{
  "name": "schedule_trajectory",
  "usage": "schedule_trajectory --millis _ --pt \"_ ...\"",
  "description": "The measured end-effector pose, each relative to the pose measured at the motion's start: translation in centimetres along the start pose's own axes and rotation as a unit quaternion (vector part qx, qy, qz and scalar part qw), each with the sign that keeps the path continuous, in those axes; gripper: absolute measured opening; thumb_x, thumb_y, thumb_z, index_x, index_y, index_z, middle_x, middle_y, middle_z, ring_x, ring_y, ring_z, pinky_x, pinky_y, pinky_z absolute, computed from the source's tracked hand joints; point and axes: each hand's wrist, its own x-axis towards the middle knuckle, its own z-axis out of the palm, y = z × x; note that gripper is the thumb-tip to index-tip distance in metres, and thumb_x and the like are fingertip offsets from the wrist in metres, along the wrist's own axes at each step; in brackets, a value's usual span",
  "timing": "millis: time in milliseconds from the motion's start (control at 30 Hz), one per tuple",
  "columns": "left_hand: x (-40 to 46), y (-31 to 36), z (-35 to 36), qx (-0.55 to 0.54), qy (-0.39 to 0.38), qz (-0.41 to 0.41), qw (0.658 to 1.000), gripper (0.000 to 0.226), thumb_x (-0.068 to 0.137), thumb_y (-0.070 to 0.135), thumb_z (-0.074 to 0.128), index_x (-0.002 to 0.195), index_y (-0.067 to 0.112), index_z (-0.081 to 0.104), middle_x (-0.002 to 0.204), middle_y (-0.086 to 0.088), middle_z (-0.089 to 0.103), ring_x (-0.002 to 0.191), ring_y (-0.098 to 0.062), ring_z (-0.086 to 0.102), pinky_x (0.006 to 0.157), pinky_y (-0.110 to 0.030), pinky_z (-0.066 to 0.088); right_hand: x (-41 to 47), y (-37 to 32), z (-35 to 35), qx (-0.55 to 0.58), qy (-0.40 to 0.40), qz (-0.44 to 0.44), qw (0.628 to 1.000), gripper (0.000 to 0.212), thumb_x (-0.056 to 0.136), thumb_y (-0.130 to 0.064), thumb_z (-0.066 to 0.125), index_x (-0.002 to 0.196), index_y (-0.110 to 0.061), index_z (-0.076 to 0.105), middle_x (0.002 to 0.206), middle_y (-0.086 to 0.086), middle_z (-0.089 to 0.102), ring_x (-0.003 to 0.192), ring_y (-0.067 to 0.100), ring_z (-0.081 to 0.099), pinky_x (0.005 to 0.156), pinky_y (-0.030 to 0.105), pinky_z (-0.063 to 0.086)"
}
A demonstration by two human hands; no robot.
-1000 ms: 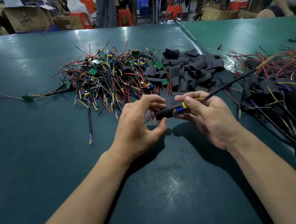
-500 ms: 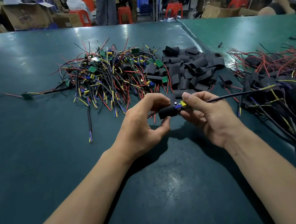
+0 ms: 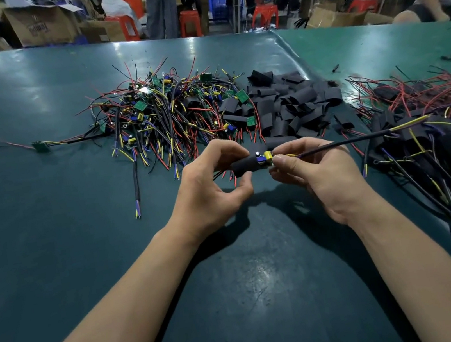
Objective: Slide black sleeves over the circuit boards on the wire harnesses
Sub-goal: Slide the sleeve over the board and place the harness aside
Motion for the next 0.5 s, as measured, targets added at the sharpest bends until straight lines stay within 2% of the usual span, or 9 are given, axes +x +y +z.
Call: schedule_trajectory --millis 133,200,367,500 --pt "-0.04 -0.09 -0.03 -0.003 -0.014 -0.011 1.000 0.035 0.077 -0.002 0.074 0.107 0.008 0.060 0.101 -0.004 0.068 0.097 -0.014 0.068 0.093 -0.034 0.054 -0.08 -0.10 -0.08 -0.104 0.009 -0.068 0.992 0.022 0.081 0.006 0.072 0.078 -0.016 0.072 0.073 0.005 0.074 0.070 0.019 0.073 0.070 0.021 0.056" --pt "-0.05 -0.10 -0.02 -0.005 -0.025 -0.007 1.000 0.034 0.078 -0.002 0.074 0.108 0.007 0.060 0.101 -0.004 0.068 0.097 -0.015 0.068 0.094 -0.034 0.054 -0.16 -0.17 0.04 -0.121 0.003 -0.082 0.989 0.026 0.081 0.008 0.071 0.077 -0.018 0.072 0.072 0.003 0.074 0.070 0.017 0.073 0.069 0.019 0.056" --pt "-0.14 -0.15 0.03 0.000 -0.021 0.015 1.000 0.033 0.078 -0.001 0.073 0.107 0.007 0.060 0.100 -0.003 0.069 0.096 -0.014 0.068 0.092 -0.034 0.054 -0.32 0.04 0.72 -0.062 -0.013 -0.038 0.997 0.019 0.078 0.009 0.072 0.079 -0.010 0.072 0.069 0.006 0.073 0.064 0.018 0.071 0.065 0.021 0.057" --pt "-0.06 0.09 0.08 0.001 -0.008 0.037 0.999 0.031 0.078 -0.002 0.073 0.106 0.007 0.061 0.100 -0.004 0.069 0.097 -0.015 0.068 0.092 -0.037 0.055 -0.27 -0.25 0.66 0.013 -0.017 -0.001 1.000 0.013 0.064 -0.005 0.078 0.076 -0.009 0.073 0.072 0.008 0.073 0.062 0.019 0.070 0.062 0.022 0.057"
